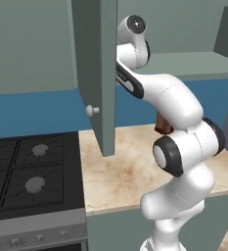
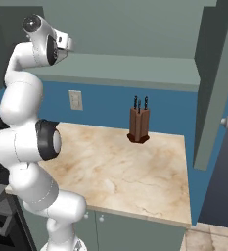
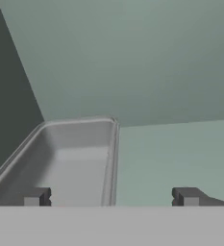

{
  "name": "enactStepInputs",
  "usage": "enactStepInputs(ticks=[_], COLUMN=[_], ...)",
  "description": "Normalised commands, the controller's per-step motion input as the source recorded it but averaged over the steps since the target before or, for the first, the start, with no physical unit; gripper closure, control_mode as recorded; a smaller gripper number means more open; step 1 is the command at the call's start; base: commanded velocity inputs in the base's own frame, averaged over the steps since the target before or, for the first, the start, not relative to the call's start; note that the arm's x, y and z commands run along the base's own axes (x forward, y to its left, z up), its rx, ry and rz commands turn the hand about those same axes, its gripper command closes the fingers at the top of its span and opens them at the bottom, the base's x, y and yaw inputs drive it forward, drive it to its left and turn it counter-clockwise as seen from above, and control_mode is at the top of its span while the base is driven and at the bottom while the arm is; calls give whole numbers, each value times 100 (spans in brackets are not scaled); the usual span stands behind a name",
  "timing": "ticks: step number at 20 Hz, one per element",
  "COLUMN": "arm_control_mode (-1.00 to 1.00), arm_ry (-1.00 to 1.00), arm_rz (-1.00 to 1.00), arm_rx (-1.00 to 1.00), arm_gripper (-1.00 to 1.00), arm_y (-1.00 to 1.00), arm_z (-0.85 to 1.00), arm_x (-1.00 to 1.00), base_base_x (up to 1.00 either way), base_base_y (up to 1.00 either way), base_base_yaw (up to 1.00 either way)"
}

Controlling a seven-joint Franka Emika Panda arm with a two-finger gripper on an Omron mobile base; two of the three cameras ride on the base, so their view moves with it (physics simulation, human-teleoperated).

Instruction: Retrieve the tupperware and aluminum foil from the cabinet and place them on the dining counter near the plate with potato and mushroom to prepare for storing leftovers.

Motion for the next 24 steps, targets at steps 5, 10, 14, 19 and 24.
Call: enactStepInputs(ticks=[5, 10, 14, 19, 24], arm_control_mode=[-100, -100, -100, -100, -100], arm_ry=[4, 0, 0, 0, -1], arm_rz=[0, 0, -1, -1, -2], arm_rx=[0, -3, -2, 0, 0], arm_gripper=[-100, -100, 100, 100, 100], arm_y=[18, 2, 0, 0, -3], arm_z=[-5, -43, -57, -46, -37], arm_x=[45, 11, 1, 10, 7], base_base_x=[0, 0, 0, 0, 0], base_base_y=[0, 0, 0, 0, 0], base_base_yaw=[0, 0, 0, 0, 0])
